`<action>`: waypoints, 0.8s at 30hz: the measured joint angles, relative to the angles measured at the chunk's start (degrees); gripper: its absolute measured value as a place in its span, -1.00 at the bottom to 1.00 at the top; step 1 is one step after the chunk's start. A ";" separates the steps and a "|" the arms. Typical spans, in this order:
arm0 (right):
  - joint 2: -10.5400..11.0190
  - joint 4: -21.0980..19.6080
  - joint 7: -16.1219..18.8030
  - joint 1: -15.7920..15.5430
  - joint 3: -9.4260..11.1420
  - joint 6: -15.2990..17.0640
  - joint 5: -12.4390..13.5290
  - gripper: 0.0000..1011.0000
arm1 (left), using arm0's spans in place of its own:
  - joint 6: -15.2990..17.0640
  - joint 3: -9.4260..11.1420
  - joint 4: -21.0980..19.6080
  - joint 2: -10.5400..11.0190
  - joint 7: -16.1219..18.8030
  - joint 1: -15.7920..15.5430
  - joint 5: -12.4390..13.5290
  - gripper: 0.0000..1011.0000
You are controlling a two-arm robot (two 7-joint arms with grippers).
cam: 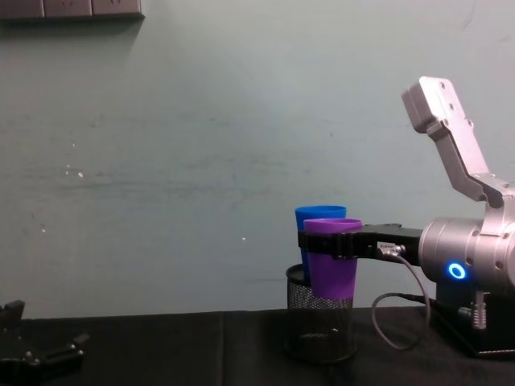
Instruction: Pick up one cup with a gripper and tap it against the other cup.
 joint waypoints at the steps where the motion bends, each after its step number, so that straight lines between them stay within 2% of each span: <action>1: 0.00 0.00 -0.01 0.00 -0.01 0.00 0.00 0.47 | 0.00 0.00 0.00 0.00 0.00 0.00 0.00 0.98; 24: 0.00 0.00 -0.02 0.00 -0.02 -0.04 -0.04 0.47 | 0.00 0.00 0.00 0.00 0.00 0.00 0.00 0.98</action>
